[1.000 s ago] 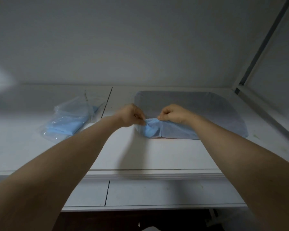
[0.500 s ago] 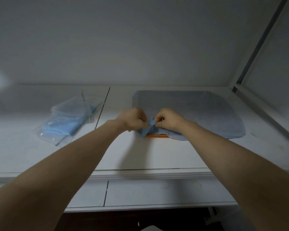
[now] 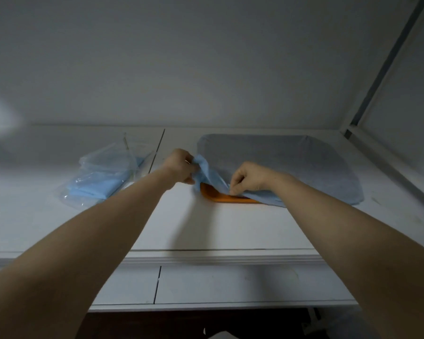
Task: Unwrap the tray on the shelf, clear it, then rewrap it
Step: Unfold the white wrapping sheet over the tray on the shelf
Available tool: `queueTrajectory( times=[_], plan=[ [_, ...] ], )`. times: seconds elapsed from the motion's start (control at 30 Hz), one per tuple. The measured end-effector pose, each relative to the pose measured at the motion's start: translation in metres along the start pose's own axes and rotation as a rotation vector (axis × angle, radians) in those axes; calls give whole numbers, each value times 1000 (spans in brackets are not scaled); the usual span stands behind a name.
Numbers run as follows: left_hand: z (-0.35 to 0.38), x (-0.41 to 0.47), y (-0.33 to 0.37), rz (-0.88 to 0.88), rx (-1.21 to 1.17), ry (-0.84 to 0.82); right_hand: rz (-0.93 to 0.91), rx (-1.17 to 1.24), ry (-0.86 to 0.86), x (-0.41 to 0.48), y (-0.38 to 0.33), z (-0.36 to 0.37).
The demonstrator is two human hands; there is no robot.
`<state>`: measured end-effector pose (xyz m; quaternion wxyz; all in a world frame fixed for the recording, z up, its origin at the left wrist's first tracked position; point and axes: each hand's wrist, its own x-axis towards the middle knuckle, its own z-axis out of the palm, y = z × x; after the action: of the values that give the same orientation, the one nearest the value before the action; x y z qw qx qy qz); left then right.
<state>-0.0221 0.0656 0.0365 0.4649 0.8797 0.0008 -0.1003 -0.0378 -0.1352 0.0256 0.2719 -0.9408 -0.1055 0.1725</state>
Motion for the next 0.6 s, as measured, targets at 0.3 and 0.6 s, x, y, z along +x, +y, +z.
queueTrajectory(
  times=[0.3, 0.6],
  plan=[
    [-13, 0, 9, 146, 383, 33, 155, 57, 132, 0, -6, -24],
    [-1, -4, 33, 26, 853, -310, 0, 80, 99, -6, 0, -5]
  ],
)
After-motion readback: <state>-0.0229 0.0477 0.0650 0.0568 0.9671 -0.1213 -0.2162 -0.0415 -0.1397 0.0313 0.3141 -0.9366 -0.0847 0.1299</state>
